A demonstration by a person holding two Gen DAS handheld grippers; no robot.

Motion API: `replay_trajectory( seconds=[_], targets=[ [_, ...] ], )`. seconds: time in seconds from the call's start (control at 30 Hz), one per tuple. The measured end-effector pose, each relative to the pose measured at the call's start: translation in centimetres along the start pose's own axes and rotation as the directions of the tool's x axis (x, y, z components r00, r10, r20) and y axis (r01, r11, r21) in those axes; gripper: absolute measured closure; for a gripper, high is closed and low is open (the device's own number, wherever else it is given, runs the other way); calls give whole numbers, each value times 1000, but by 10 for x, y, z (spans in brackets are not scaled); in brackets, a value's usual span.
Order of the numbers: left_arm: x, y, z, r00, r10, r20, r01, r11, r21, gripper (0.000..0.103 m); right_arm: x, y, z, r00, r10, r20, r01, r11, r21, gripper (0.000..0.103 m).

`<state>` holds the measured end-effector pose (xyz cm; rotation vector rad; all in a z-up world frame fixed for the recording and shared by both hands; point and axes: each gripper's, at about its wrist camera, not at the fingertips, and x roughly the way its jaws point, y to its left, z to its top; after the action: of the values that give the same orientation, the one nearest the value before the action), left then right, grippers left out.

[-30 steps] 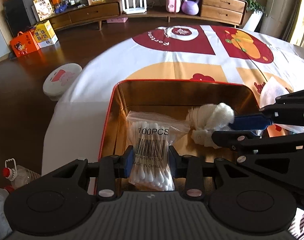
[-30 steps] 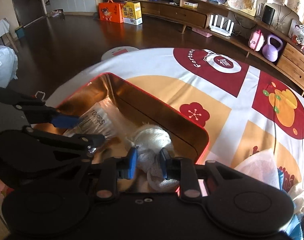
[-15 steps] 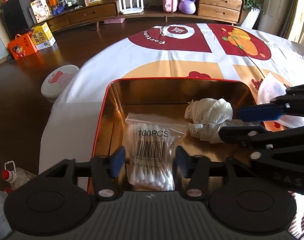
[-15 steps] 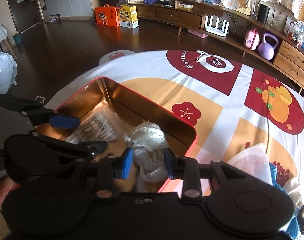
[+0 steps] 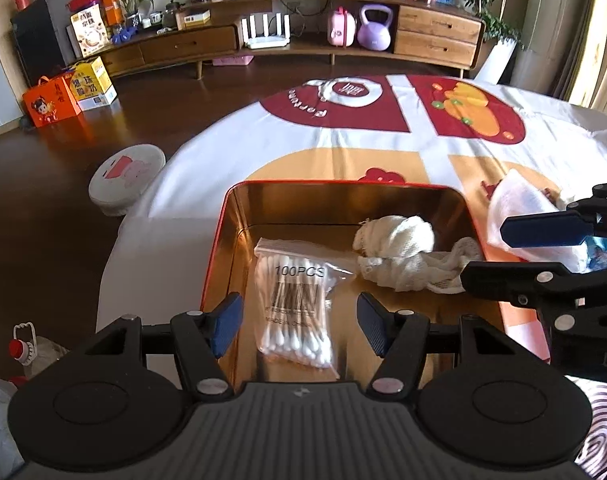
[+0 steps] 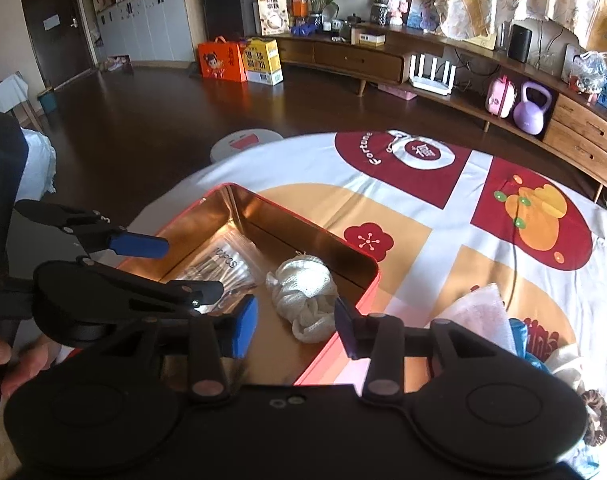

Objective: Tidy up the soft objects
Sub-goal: 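Withdraw both open tools from the tin box back toward the remaining items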

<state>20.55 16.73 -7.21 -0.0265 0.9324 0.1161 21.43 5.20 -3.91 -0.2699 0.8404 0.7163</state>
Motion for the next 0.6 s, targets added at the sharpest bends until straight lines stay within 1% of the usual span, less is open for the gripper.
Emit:
replay_trajectory(
  seconds=[0.1,0.17,0.37,0.43,0.53,0.6],
  targets=[
    [-10,-5,-1,1000,-1,22,1,1000,0,41,-13,0,-2,1000,2,21,-2,1000,4,58],
    [-17,-7,-2,999,-8,36,8,1000,-3,41,-22,0,-5,999,0,36,-1,1000,8,53],
    [-39,-16,-4,996,-22,82,22,1000,-4,41,-50,-3,-14,997,5,82,-6,1000,22,45],
    [-46,-19,-6,995,-31,94,32,999,-10,40,-57,-5,-17,995,3,97,-6,1000,30,44],
    [-57,-25,-9,992,-41,117,43,999,-9,34,-69,-8,-24,994,6,112,-11,999,43,43],
    [-64,-30,-12,990,-50,133,51,999,-4,33,-76,-9,-29,992,2,124,-9,999,48,43]
  ],
)
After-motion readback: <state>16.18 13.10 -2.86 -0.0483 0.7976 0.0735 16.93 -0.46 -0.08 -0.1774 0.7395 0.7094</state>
